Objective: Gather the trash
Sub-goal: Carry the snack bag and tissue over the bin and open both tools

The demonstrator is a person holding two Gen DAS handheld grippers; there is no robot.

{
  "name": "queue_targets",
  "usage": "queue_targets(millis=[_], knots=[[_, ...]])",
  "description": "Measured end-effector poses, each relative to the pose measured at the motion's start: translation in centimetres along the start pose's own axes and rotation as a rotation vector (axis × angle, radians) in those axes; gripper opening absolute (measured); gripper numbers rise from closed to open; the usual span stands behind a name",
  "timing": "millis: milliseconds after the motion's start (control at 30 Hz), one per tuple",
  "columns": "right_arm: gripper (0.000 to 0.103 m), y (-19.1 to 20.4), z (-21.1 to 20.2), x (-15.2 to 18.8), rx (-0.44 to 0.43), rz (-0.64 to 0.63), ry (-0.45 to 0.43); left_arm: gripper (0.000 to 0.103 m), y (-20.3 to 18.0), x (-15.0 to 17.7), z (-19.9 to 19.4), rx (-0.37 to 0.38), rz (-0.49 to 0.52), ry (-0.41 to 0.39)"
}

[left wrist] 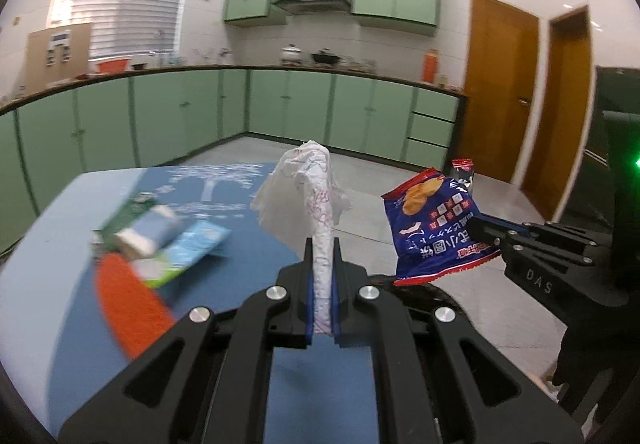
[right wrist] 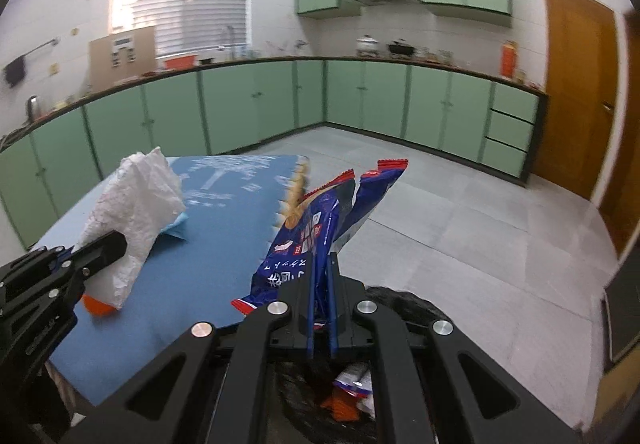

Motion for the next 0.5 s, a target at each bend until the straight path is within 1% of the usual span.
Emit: queue_targets(millis=[100, 200, 367, 467, 500], knots=[[0.005, -3.1, -0.1, 1.3, 0.043, 0.032, 0.023, 0.005, -2.8, 0.5, 2.0, 0.043, 0.016, 0.026], [0.005, -5.5, 0.1, 2.5, 0.082, 0.045, 0.043, 0.005, -5.2, 1.4, 3.7, 0.067, 0.035, 0.042], [0.005, -8.3, 0.7, 4.0, 0.100, 0.088, 0.055, 0.006, -7.8, 2.8, 6.2, 0.085, 0.043, 0.063], [0.005, -9.2, 1.7, 4.9, 0.101, 0.110, 0.073, 0.007, -8.7, 3.5, 7.9, 0.093, 0.045, 0.098], [0.006, -9.6, 2.1, 5.1, 0.099, 0.119, 0.080, 0.009, -9.0, 3.6, 8.4, 0.098, 0.044, 0.110]])
Point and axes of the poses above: each gripper's, at about its wrist camera, not at the fingertips, and z roughly the way its jaws point, y to its left, x to its underside, the point moved 9 cm from there along z, roughly the way its jaws point, and after that the axes turned 3 degrees about -z, right-handed, at the moved point
